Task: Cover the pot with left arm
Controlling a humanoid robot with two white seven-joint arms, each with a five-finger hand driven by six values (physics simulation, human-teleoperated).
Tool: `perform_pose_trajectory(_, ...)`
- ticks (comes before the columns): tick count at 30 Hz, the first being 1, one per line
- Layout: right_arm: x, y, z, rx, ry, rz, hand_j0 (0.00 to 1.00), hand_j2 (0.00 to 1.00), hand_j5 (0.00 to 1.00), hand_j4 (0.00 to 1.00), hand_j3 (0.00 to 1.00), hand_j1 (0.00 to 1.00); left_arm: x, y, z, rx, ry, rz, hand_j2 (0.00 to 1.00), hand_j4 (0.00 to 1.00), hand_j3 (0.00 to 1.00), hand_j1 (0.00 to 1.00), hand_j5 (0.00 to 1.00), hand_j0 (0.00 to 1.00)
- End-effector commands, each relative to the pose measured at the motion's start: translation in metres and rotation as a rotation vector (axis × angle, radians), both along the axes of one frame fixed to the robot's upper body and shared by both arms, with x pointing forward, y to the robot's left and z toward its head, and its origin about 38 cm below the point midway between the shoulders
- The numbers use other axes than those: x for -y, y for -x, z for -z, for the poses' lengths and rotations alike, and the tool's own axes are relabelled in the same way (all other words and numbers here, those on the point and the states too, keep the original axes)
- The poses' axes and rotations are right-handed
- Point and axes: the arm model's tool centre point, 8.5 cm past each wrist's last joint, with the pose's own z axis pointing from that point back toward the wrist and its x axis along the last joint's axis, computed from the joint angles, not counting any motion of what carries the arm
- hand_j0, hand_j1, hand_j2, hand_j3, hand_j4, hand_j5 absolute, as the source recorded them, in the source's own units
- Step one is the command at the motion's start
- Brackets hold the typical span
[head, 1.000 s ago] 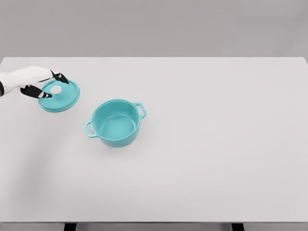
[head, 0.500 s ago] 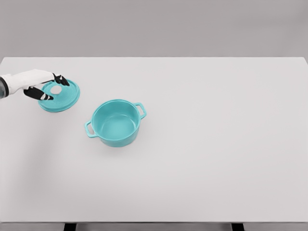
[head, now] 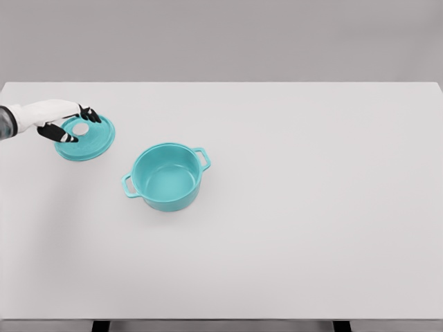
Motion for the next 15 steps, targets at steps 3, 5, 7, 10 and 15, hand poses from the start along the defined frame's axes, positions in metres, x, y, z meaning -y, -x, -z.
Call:
perform_pose_trajectory(3,-0.0001,0.0001,0.0,0.0,0.0,0.0,1.0,1.0,1.0,1.0,1.0,1.0,0.0012,-0.0007,0.0026,-0.006,0.007,-0.005,0.73,0.73,0.73,0.73,0.73,0.73)
perform_pose_trajectory(5,0.0,-0.0004,0.0001,0.001,0.0,-0.001,1.0,1.0,1.0,1.0,1.0,1.0,0.0022,-0.0039,0.0031,-0.013,0.004,-0.011,0.73,0.73,0.73,0.73,0.73,0.73)
perform_pose_trajectory(7,0.0,-0.0004,0.0001,0.001,0.0,0.0,1.0,1.0,1.0,1.0,1.0,1.0,0.0007,-0.0046,0.0035,-0.017,0.0,-0.017,0.73,0.73,0.73,0.73,0.73,0.73)
perform_pose_trajectory(10,-0.0001,0.0001,0.0,0.0,0.0,0.0,1.0,1.0,1.0,1.0,1.0,1.0,0.0004,-0.0045,0.0039,-0.018,0.001,-0.018,0.73,0.73,0.73,0.73,0.73,0.73)
perform_pose_trajectory(15,-0.0001,0.0001,0.0,0.0,0.0,0.0,1.0,1.0,1.0,1.0,1.0,1.0,-0.0023,-0.0036,0.0072,-0.029,0.002,-0.027,0.73,0.73,0.73,0.73,0.73,0.73)
